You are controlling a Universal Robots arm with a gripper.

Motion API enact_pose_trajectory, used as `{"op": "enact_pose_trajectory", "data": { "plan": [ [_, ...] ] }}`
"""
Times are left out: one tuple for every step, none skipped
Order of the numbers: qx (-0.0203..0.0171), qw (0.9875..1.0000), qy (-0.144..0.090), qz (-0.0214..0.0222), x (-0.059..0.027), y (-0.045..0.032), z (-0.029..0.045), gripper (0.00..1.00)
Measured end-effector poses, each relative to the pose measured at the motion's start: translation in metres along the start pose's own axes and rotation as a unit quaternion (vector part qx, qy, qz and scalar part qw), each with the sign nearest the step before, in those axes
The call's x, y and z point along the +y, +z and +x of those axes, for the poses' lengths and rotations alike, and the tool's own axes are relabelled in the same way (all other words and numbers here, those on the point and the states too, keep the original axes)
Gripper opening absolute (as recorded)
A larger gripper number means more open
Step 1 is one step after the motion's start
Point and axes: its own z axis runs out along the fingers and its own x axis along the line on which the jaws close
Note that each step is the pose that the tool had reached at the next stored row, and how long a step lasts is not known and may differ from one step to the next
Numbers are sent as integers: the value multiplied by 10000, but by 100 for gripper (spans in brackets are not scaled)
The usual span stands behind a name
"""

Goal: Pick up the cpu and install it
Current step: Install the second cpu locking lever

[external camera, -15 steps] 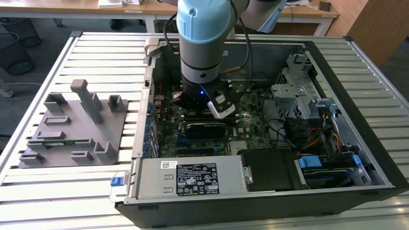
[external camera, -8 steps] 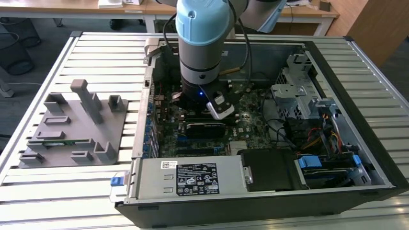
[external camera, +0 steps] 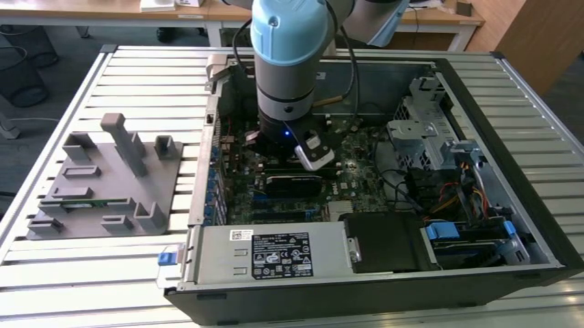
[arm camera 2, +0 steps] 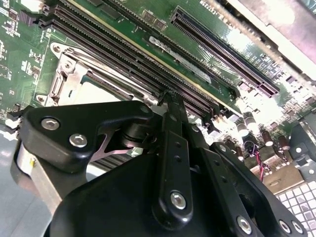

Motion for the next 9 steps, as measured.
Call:
{"op": "enact_pose_trajectory", "data": {
  "plan": [
    [0, 10000, 0, -2, 0, -3, 0, 11],
    [-1, 10000, 0, -7, 1, -4, 0, 11],
    [-1, 10000, 0, -10, 1, -4, 0, 11],
    [-1, 10000, 0, -11, 1, -5, 0, 11],
    [-1, 10000, 0, -11, 1, -5, 0, 11],
    [0, 10000, 0, -12, 2, -4, 0, 11],
    [0, 10000, 0, -15, 3, -3, 0, 11],
    [0, 10000, -1, -21, 4, -2, 0, 11],
    [-1, 10000, 0, -29, 5, -1, 0, 11]
  ]
}}
